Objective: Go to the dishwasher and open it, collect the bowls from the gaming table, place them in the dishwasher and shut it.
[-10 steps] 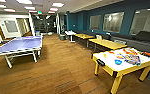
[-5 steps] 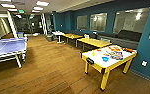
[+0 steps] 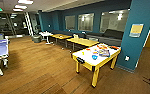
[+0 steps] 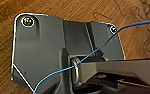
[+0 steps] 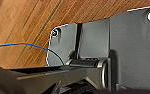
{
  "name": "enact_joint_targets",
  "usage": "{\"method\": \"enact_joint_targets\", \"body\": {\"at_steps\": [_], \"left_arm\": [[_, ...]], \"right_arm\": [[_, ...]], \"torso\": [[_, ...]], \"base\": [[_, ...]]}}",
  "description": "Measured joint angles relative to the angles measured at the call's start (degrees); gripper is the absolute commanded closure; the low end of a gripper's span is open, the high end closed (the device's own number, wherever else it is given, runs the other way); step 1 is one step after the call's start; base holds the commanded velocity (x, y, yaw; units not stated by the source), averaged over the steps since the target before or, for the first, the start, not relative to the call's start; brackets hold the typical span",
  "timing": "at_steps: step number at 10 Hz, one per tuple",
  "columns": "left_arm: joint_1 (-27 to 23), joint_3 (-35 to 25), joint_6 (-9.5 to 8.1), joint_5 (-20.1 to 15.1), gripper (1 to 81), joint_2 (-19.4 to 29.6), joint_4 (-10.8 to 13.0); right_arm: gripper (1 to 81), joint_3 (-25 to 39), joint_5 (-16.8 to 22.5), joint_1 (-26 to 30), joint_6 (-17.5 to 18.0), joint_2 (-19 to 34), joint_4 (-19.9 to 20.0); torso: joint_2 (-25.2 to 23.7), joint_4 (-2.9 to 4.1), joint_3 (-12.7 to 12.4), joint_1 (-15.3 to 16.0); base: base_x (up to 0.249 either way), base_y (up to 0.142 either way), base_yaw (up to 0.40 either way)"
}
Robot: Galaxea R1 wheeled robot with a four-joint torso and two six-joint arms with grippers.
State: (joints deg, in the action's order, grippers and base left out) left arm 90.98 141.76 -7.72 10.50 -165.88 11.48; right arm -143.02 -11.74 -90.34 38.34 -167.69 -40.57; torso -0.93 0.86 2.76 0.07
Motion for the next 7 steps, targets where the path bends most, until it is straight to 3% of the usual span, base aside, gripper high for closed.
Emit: {"method": "enact_joint_targets", "body": {"at_steps": [7], "left_arm": [[0.01,0.00,0.00,0.05,1.0,0.02,0.00]], "right_arm": [[1.0,-0.01,0.17,0.02,-0.04,-0.28,-0.02]], "torso": [[0.00,0.00,0.00,0.00]], "base": [[0.000,0.000,-0.016]]}}
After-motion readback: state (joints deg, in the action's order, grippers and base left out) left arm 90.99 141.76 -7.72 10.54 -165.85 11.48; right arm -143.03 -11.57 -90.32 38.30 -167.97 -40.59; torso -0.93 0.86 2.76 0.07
